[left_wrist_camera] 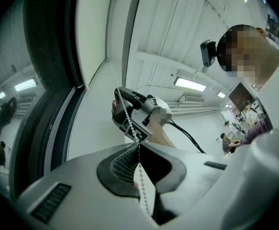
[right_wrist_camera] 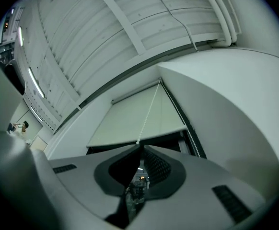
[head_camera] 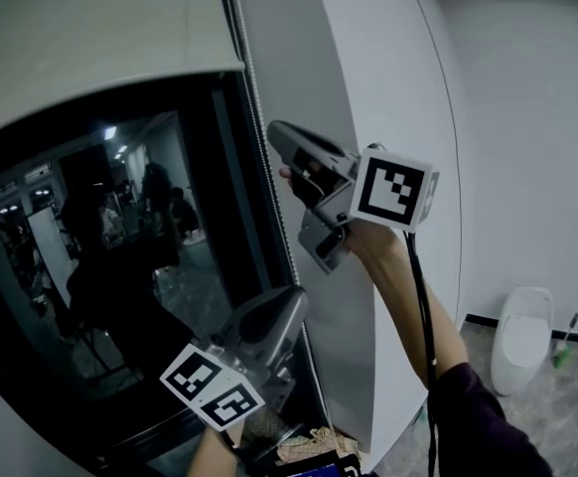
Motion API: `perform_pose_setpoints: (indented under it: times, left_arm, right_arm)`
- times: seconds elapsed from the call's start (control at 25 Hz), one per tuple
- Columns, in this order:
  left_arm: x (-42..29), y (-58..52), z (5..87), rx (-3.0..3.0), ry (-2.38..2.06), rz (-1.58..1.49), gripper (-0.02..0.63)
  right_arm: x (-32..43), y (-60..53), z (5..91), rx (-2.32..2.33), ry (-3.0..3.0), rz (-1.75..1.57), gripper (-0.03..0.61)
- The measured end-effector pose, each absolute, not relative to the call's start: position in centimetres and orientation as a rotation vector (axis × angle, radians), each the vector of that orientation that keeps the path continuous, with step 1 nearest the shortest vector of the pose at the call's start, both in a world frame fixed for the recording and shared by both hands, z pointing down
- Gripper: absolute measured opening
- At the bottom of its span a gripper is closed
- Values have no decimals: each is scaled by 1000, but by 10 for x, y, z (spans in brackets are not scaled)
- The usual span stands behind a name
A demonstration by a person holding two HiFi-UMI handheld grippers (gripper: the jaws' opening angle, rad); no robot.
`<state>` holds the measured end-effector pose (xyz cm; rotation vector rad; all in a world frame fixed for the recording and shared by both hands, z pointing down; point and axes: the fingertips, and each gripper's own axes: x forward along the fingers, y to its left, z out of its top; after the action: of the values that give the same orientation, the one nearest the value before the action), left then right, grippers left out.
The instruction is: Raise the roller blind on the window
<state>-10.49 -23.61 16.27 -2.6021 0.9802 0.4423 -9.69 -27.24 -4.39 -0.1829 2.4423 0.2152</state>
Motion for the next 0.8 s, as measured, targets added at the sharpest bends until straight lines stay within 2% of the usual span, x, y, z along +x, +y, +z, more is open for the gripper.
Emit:
perform_pose_setpoints:
  times: [0.16, 0.36, 0.6, 0.8]
  left_arm:
    - [-101, -242, 174, -2628, 973, 417, 17]
    - [-94, -243, 178, -2659, 965, 429, 18]
    - [-138, -257, 154, -2620, 1034, 537, 18]
    - [-147, -248, 128, -2568, 1024, 605, 18]
  right_arm:
    - [-99, -265, -46, -100, 2444, 193, 36]
    - [-104, -269, -43, -190, 2499, 227, 20]
    - [-97, -279, -43, -252, 2450, 192, 17]
    - [-90, -278, 12, -296, 2482, 142, 17]
